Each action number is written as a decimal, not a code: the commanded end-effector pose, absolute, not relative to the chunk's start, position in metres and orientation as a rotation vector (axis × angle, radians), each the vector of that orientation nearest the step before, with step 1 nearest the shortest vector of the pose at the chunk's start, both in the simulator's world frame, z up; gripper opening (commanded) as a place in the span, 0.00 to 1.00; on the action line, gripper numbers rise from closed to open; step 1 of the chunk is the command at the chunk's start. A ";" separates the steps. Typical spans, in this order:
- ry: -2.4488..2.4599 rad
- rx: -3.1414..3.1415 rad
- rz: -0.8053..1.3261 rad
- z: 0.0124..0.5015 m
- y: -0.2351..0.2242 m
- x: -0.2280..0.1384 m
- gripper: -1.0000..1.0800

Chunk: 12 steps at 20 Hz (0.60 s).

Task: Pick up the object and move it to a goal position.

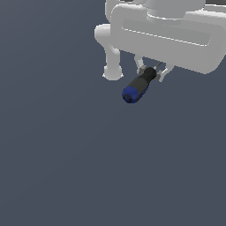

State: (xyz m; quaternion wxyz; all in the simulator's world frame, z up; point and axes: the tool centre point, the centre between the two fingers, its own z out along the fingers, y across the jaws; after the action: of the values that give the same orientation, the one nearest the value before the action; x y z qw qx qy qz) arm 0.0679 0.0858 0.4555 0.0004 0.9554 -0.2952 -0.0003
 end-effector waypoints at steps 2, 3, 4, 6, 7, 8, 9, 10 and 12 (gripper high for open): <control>-0.927 3.001 0.000 0.468 0.089 0.071 0.00; -0.927 3.001 0.000 0.470 0.089 0.072 0.00; -0.927 3.001 0.000 0.473 0.090 0.073 0.00; -0.927 3.002 0.000 0.478 0.091 0.075 0.00; -0.927 3.002 0.000 0.480 0.092 0.076 0.00; -0.927 3.002 0.000 0.482 0.092 0.076 0.00; -0.927 3.002 0.000 0.484 0.093 0.077 0.00; -0.927 3.002 0.000 0.486 0.093 0.078 0.00; -0.927 3.002 0.000 0.489 0.094 0.079 0.00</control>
State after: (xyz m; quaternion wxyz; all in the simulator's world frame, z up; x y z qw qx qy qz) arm 0.0779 0.0933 0.4857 0.0003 0.9555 -0.2950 -0.0004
